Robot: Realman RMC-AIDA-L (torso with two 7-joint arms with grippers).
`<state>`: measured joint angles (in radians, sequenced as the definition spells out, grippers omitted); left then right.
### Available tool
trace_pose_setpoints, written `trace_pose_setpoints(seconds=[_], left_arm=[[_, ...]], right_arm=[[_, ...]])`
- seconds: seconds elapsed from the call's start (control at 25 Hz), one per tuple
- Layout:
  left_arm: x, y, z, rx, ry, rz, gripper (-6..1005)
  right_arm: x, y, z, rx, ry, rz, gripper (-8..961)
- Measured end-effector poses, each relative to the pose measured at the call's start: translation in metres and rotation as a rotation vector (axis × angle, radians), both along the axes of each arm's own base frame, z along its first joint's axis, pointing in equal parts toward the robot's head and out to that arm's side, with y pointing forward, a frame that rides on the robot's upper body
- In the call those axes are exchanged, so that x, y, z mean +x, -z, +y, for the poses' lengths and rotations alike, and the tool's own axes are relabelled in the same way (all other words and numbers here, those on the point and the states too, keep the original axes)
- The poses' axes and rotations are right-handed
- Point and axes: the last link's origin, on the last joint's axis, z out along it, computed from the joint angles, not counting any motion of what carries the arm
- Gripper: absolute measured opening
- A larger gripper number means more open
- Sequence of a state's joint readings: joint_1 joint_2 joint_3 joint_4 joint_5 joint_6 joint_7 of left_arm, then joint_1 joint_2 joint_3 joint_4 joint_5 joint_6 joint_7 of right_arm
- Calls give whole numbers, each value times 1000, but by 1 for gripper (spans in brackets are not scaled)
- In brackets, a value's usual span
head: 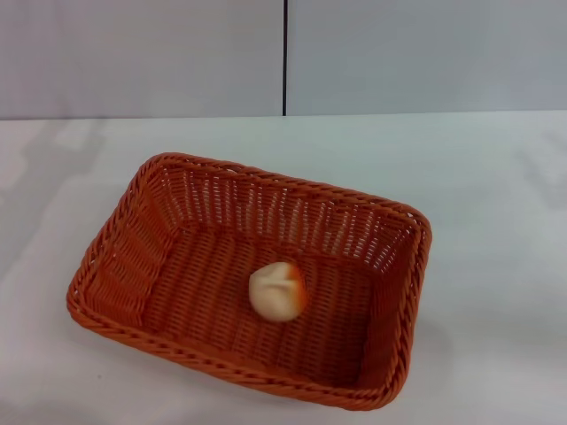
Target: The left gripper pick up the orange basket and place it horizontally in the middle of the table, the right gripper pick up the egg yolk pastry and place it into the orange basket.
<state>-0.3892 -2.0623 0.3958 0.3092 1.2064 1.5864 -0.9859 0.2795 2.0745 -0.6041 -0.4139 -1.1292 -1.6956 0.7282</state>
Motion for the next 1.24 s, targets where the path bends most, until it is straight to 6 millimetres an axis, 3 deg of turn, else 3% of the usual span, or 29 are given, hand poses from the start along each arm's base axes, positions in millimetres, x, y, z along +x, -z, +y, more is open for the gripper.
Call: trace_pose_setpoints(seconds=[0.16, 0.36, 1.24], left_arm=[[-3, 0, -3, 42, -18, 11, 544], [-6, 3, -5, 101, -51, 25, 544], [-8, 8, -13, 228, -97, 45, 543]], right_arm=[[33, -11, -23, 271, 202, 106, 589], [48, -15, -36, 408, 314, 166, 589], [61, -15, -40, 457, 414, 226, 589]])
